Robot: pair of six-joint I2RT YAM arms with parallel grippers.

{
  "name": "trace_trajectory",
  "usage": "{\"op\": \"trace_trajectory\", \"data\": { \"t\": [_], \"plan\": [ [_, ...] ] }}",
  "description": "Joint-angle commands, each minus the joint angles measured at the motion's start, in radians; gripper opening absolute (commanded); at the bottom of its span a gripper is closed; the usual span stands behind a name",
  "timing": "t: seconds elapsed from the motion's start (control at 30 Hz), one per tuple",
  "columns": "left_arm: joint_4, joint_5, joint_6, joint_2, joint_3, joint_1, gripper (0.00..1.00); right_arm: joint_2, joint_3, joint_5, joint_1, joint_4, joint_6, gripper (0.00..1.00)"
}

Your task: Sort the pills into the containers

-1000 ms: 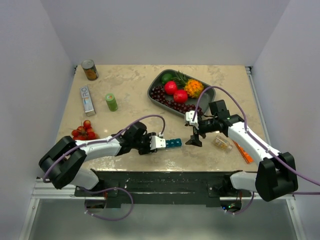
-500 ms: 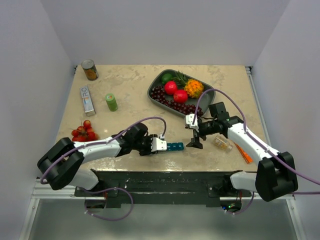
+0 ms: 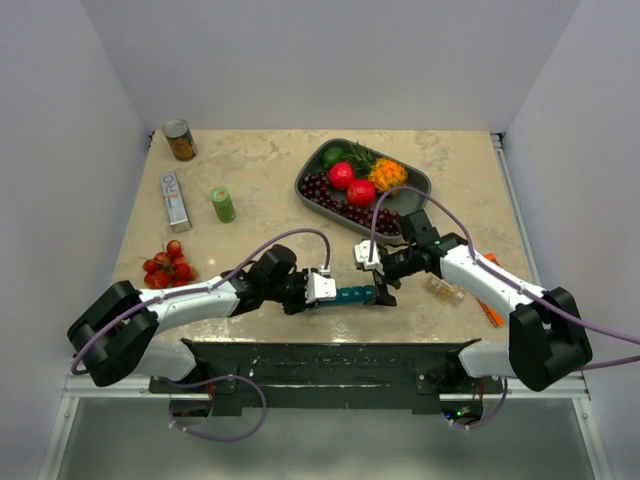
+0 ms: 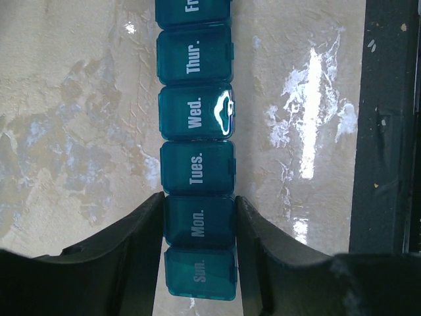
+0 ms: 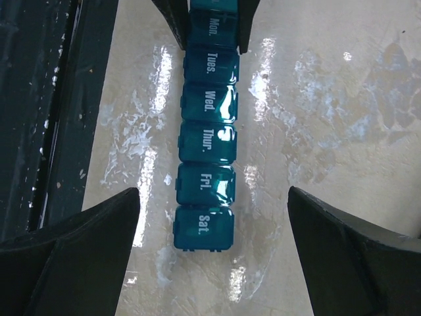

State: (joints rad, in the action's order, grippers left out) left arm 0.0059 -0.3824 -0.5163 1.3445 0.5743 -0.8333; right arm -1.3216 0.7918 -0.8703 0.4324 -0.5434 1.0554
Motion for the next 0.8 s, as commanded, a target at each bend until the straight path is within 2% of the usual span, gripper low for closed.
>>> {"op": "trace_trajectory", "data": {
  "t": [0.0,0.23,0.33,0.37,0.43,0.47,0.57,0.6,0.67,0.77],
  "plan": [
    [0.054,-0.015,0.047,0.005,0.055,-0.01,0.0,-0.018,-0.002,0.042,0.038,0.031,0.005,0.95],
    [0.043,-0.003,0.07,-0.001,0.064,-0.01,0.0,-0.048,0.003,0.102,0.078,0.045,-0.015,0.86],
    [0.042,0.002,0.076,-0.002,0.064,-0.01,0.0,-0.071,0.018,0.109,0.091,0.033,-0.021,0.76],
    [0.042,0.005,0.078,-0.002,0.065,-0.01,0.0,-0.076,0.027,0.111,0.092,0.027,-0.021,0.69],
    [0.04,0.01,0.078,-0.002,0.064,-0.01,0.0,-0.082,0.035,0.109,0.103,0.011,-0.017,0.63],
    [0.04,0.014,0.078,-0.002,0.065,-0.01,0.0,-0.085,0.04,0.108,0.103,0.008,-0.017,0.55],
    [0.039,0.022,0.076,-0.004,0.065,-0.01,0.0,-0.088,0.046,0.119,0.109,0.0,-0.015,0.45],
    [0.039,0.023,0.078,-0.005,0.065,-0.01,0.0,-0.09,0.049,0.119,0.109,-0.004,-0.015,0.39],
    [0.039,0.031,0.076,-0.007,0.064,-0.01,0.0,-0.09,0.06,0.113,0.109,-0.01,-0.023,0.35],
    [0.043,0.054,0.068,-0.013,0.058,-0.01,0.0,-0.105,0.075,0.105,0.109,-0.015,-0.054,0.22]
  ]
}}
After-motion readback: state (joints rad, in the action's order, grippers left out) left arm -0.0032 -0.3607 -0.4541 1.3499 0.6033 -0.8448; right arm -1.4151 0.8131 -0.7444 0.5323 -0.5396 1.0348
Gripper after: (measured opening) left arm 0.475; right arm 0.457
